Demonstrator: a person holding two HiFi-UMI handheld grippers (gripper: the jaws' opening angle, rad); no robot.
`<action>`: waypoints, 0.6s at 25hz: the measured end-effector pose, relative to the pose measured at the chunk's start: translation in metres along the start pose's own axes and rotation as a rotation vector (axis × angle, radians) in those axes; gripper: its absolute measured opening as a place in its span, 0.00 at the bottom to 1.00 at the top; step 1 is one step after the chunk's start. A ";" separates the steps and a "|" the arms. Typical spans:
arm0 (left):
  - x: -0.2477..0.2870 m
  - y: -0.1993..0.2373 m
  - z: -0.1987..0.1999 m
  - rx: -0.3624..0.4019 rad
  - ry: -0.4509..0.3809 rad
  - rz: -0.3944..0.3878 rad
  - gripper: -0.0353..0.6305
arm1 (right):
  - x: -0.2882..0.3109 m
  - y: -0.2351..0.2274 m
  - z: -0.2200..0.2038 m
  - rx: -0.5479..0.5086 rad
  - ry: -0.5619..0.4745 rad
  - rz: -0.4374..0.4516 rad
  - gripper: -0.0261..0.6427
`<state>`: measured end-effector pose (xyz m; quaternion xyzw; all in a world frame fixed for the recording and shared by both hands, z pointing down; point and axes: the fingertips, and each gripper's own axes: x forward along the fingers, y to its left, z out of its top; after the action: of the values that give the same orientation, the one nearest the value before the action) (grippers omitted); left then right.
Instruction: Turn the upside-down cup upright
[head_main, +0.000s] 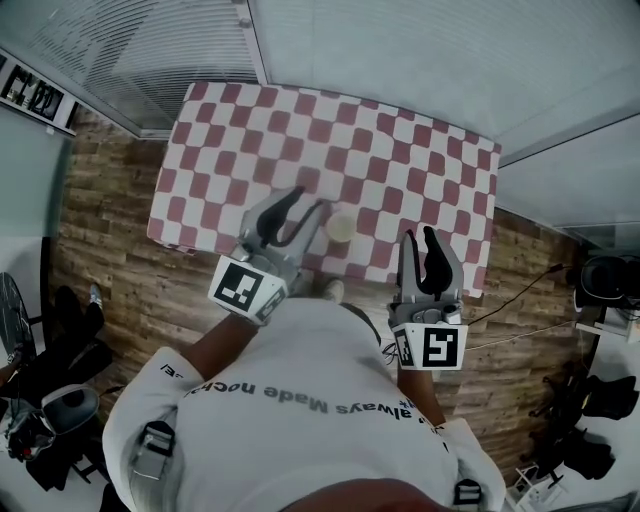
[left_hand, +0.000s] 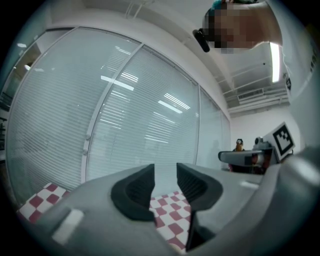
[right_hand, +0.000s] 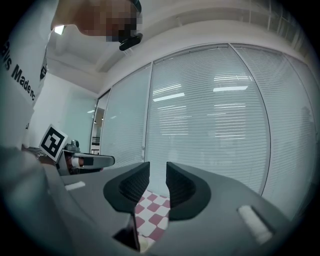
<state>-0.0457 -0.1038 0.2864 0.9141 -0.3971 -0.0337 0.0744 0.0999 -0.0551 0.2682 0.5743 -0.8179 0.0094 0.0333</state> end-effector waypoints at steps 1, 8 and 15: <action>0.002 -0.001 -0.001 -0.001 0.001 0.003 0.26 | -0.001 -0.003 -0.001 0.001 0.002 0.001 0.19; 0.010 -0.008 -0.014 -0.006 0.021 0.008 0.26 | -0.004 -0.014 -0.012 -0.005 0.022 0.020 0.19; 0.014 -0.003 -0.031 -0.012 0.047 0.012 0.26 | 0.003 -0.012 -0.031 -0.038 0.071 0.060 0.21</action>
<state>-0.0300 -0.1089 0.3168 0.9118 -0.4004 -0.0141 0.0896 0.1113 -0.0602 0.2987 0.5483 -0.8330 0.0149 0.0729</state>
